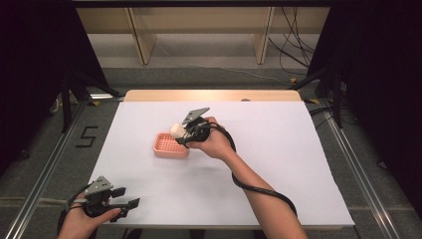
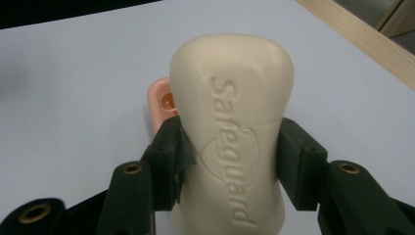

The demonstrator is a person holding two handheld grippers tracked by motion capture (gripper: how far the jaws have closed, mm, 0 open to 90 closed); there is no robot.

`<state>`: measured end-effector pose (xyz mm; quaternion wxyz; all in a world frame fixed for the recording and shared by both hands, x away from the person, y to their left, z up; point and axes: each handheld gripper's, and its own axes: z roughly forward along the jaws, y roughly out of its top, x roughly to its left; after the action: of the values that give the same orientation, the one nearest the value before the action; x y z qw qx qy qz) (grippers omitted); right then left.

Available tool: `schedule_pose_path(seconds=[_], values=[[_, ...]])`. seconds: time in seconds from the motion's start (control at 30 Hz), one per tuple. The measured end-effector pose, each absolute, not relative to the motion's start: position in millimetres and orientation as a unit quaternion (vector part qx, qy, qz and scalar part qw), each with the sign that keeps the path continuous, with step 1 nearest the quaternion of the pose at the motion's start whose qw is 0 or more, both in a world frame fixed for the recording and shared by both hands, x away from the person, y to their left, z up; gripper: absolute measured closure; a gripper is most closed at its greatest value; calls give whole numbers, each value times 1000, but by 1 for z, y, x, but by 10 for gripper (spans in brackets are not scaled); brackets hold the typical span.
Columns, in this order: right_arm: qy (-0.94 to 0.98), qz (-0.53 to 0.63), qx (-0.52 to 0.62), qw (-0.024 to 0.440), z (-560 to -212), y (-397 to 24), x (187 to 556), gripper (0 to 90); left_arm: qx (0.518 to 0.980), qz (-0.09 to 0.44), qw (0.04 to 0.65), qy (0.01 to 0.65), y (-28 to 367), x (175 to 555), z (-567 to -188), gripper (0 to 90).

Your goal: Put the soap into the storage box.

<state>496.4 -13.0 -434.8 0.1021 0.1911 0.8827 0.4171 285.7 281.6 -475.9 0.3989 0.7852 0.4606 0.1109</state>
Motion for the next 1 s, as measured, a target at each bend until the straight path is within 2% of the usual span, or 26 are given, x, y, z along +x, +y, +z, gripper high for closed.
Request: schedule_pose_path(seconds=[1.0], values=[[897, 390, 186, 95, -450, 10, 504, 503, 787, 114, 397, 458, 282, 285, -476, 283]])
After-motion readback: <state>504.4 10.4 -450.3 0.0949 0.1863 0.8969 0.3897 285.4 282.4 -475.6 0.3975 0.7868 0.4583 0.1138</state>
